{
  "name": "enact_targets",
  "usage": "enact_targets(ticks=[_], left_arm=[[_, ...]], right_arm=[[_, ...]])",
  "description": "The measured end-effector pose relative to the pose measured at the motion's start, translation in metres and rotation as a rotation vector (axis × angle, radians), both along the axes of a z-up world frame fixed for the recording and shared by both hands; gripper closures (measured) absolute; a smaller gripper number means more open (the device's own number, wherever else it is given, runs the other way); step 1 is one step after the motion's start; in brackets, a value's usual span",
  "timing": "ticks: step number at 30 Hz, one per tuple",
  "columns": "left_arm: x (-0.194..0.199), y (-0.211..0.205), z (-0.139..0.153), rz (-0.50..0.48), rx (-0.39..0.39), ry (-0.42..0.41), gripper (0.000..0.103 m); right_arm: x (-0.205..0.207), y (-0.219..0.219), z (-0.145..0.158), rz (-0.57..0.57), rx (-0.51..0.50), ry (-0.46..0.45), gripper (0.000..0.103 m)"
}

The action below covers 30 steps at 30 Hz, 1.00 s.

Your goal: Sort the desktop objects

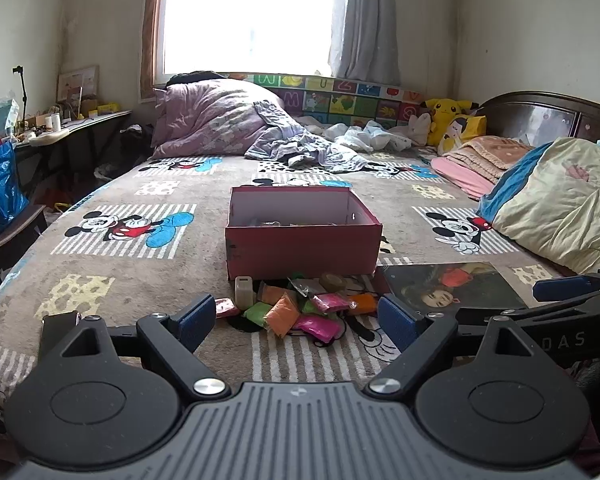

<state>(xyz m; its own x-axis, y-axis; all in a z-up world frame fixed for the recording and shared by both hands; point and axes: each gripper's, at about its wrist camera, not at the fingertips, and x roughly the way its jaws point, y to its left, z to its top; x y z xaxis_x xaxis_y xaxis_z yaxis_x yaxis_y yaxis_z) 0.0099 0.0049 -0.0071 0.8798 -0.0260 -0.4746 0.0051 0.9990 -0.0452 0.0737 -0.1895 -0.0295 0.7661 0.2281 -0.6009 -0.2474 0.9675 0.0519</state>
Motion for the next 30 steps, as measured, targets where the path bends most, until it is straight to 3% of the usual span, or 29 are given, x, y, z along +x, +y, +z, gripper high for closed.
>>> enact_targets(ticks=[30], left_arm=[[-0.0006,-0.0006,-0.0064,0.003,-0.012,0.006,0.015]], right_arm=[[0.0018,0.0048,-0.0029,-0.008,-0.027,0.02,0.0]])
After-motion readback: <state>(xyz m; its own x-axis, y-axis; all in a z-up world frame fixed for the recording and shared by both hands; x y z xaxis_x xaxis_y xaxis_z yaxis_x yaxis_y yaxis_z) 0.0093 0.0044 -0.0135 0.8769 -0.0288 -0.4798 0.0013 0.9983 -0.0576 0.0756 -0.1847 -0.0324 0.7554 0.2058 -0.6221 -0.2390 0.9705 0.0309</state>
